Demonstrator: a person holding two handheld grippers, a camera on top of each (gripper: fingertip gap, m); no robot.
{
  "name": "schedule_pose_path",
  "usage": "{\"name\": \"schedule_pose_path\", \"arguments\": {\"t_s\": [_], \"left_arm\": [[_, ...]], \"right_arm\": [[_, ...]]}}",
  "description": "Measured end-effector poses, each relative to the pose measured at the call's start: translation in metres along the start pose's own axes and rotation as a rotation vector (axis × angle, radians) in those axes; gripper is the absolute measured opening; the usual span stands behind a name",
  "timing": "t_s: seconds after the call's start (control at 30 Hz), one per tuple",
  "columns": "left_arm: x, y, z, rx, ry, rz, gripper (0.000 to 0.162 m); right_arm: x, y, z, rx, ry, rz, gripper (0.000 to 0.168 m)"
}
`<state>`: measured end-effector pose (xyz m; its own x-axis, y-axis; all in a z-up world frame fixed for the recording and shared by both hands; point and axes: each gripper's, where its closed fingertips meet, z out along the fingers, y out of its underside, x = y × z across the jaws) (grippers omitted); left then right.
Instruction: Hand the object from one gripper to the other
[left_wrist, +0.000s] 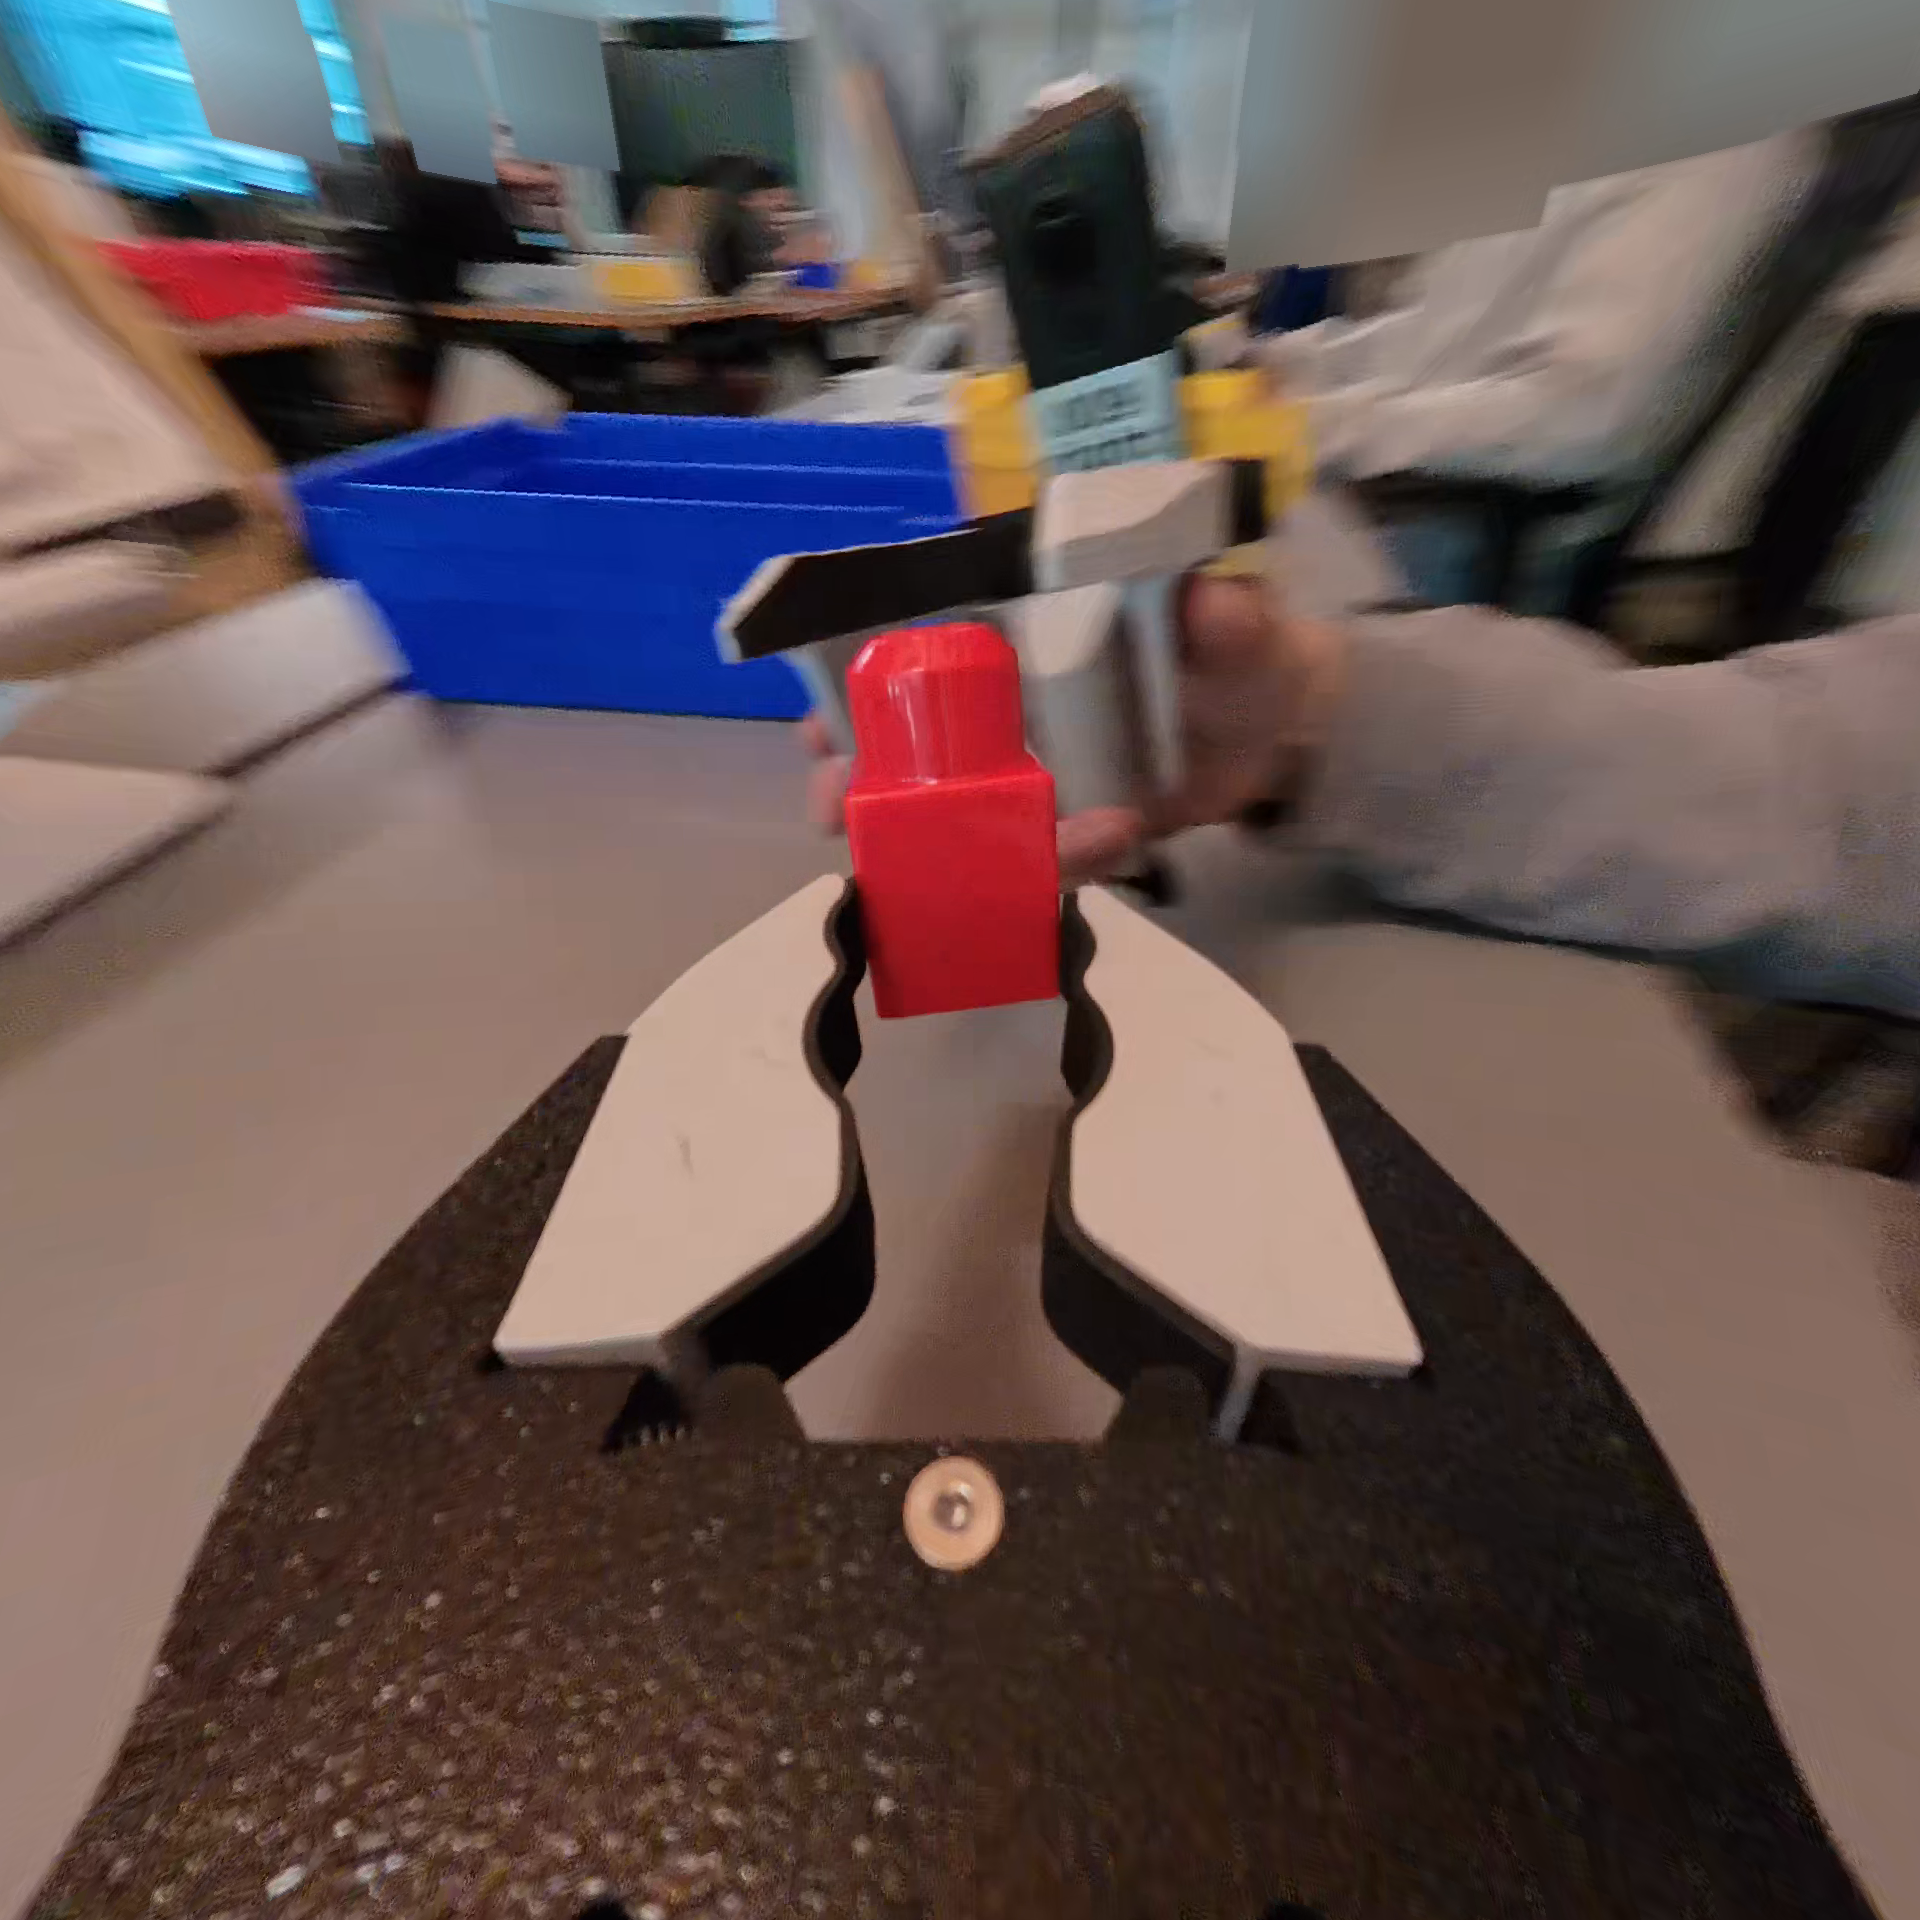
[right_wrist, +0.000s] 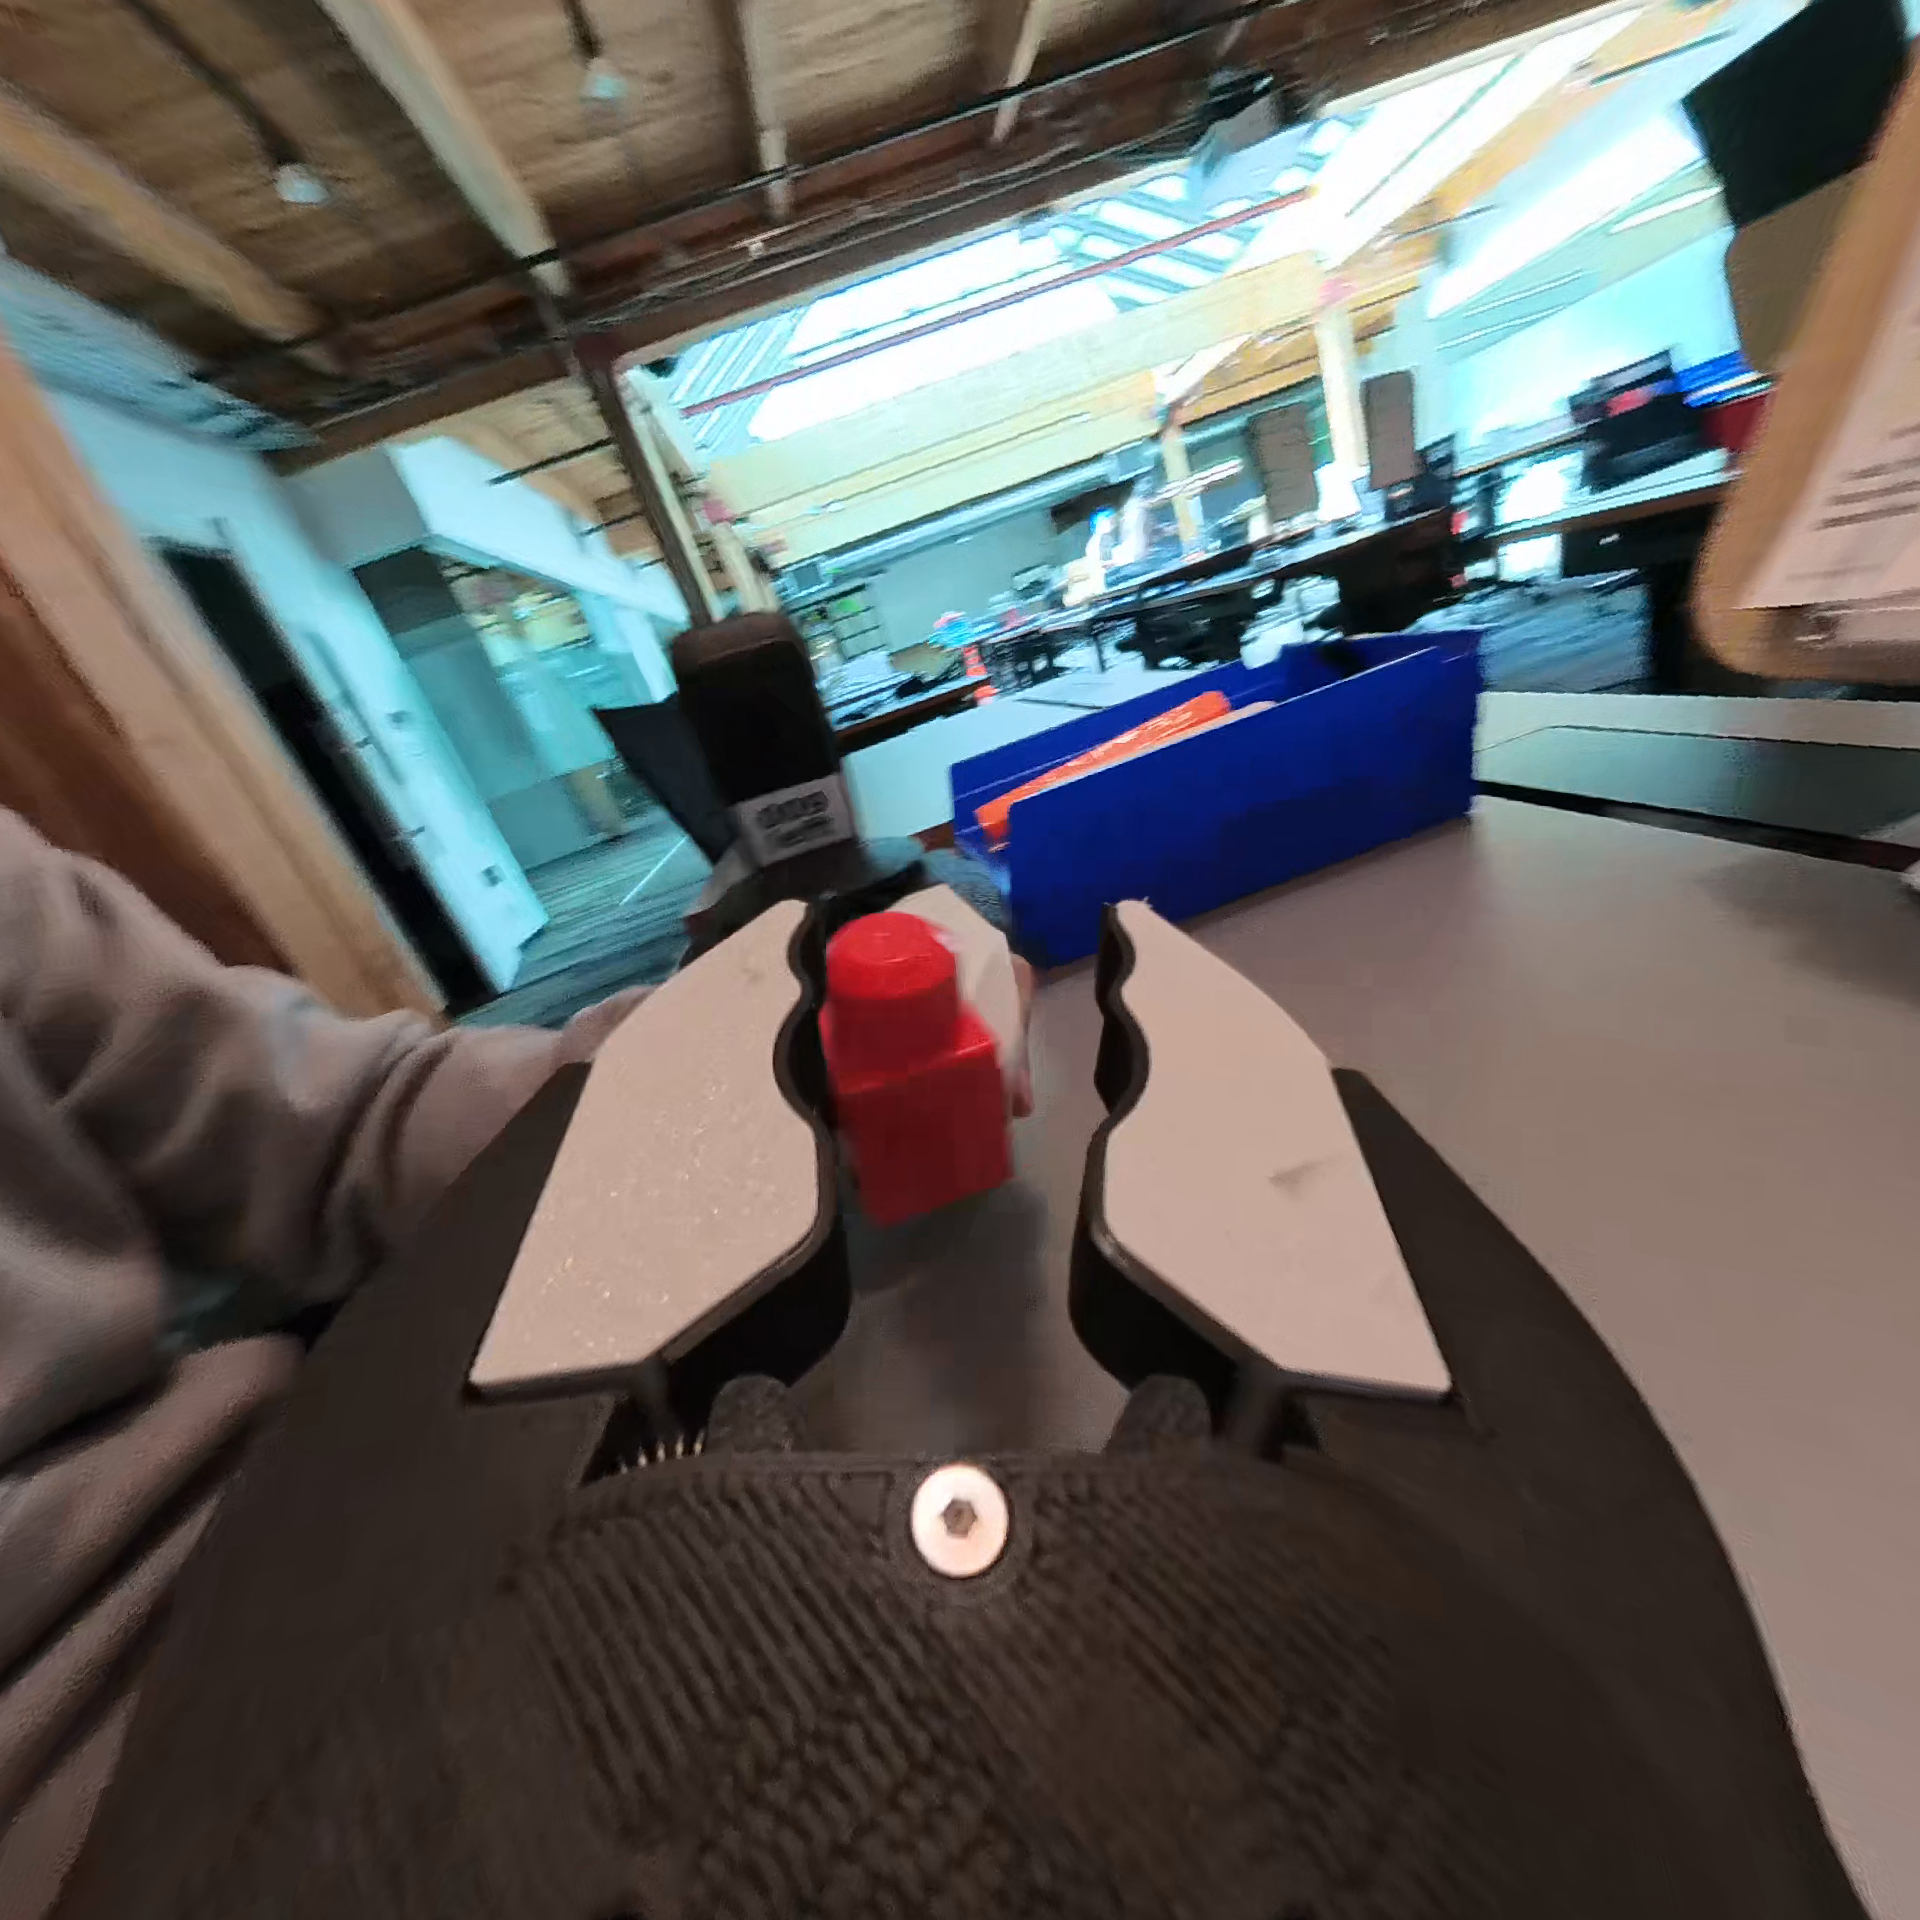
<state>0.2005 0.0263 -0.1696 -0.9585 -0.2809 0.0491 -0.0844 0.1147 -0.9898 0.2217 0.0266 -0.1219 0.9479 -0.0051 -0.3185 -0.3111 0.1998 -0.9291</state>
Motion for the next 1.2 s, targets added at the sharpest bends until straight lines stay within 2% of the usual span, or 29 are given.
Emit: {"name": "schedule_pose_path", "arguments": {"t_s": [0.03, 0.13, 0.2, 0.23, 0.37, 0.47, 0.6, 0.67, 0.77, 0.9, 0.97, 1.1, 1.2], "left_arm": [[0.012, -0.001, -0.003, 0.01, 0.114, -0.04, 0.035], [0.026, 0.004, -0.009, -0.012, 0.239, -0.058, 0.035], [0.026, 0.006, -0.007, -0.014, 0.232, -0.046, 0.035], [0.029, 0.007, -0.007, -0.022, 0.245, -0.04, 0.035], [0.025, 0.011, -0.004, -0.041, 0.205, -0.012, 0.035], [0.009, 0.009, 0.001, -0.012, 0.064, 0.039, 0.036], [-0.019, 0.011, 0.005, -0.061, -0.205, 0.169, 0.064], [-0.03, 0.011, 0.007, -0.093, -0.325, 0.201, 0.064], [-0.038, 0.009, 0.011, -0.105, -0.462, 0.263, 0.052], [-0.039, 0.011, 0.014, -0.159, -0.554, 0.394, 0.049], [-0.042, 0.01, 0.012, -0.172, -0.612, 0.431, 0.04], [-0.044, 0.009, 0.011, -0.18, -0.601, 0.393, 0.037], [-0.044, 0.008, 0.007, -0.151, -0.539, 0.339, 0.036]], "right_arm": [[-0.007, 0.004, 0.001, -0.028, -0.043, 0.001, 0.051], [-0.029, 0.017, 0.007, -0.091, -0.165, -0.013, 0.047], [-0.039, 0.027, 0.011, -0.138, -0.215, -0.037, 0.04], [-0.04, 0.031, 0.013, -0.153, -0.219, -0.052, 0.031], [-0.035, 0.033, 0.014, -0.192, -0.189, -0.096, 0.03], [-0.018, 0.025, 0.019, -0.146, -0.053, -0.109, 0.03], [0.023, 0.004, 0.011, 0.023, 0.238, -0.064, 0.03], [0.031, 0.002, 0.008, 0.074, 0.288, -0.012, 0.031], [0.035, 0.009, 0.011, 0.066, 0.301, 0.036, 0.031], [0.038, 0.01, 0.012, 0.092, 0.327, 0.075, 0.031], [0.04, 0.007, 0.01, 0.118, 0.345, 0.08, 0.031], [0.037, 0.005, 0.007, 0.097, 0.299, 0.047, 0.031], [0.03, -0.008, 0.001, 0.131, 0.22, 0.028, 0.046]]}}
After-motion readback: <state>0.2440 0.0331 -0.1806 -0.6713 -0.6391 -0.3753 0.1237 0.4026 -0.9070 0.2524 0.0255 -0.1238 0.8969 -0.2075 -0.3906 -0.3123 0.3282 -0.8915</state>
